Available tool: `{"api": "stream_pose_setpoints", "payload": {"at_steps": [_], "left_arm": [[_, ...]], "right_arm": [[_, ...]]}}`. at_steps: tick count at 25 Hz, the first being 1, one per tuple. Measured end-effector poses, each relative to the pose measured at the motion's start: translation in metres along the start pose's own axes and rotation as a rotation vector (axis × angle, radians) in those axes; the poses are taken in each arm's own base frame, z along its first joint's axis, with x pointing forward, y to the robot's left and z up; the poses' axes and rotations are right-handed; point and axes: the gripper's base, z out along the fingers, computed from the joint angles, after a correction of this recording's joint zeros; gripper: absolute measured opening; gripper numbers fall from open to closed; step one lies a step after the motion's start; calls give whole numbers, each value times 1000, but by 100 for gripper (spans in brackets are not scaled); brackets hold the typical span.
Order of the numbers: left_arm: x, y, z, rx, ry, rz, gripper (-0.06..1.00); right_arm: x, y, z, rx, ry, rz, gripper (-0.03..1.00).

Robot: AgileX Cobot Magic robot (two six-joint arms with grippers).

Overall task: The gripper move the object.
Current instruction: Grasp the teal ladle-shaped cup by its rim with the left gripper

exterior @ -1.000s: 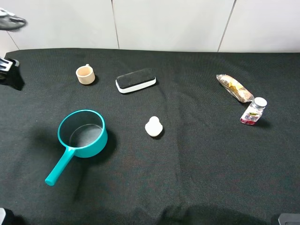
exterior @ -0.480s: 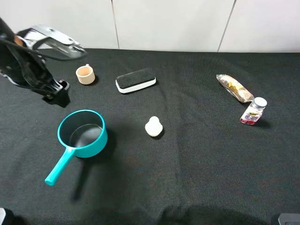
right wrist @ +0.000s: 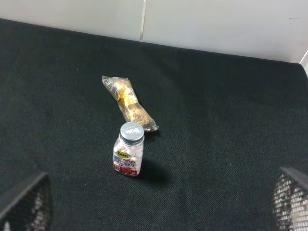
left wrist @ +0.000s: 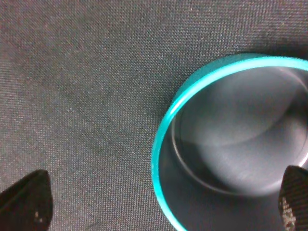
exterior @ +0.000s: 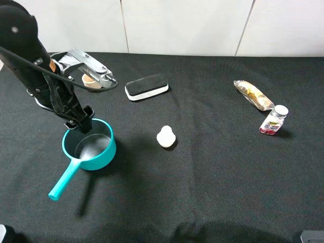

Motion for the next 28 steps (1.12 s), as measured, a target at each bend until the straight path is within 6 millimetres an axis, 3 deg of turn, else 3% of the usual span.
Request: {"api": "stream_pose_setpoints", "payload": {"at_steps": [8, 21, 28], "left_arm": [[-8, 0, 20, 4, 14, 2, 99], [-9, -3, 68, 18, 141, 10, 99], [-10, -3, 71, 18, 130, 10, 99]], "right_arm": [[0, 0, 0, 0, 0, 0, 69], [0, 0, 0, 0, 0, 0, 69], [0, 0, 0, 0, 0, 0, 69]]}}
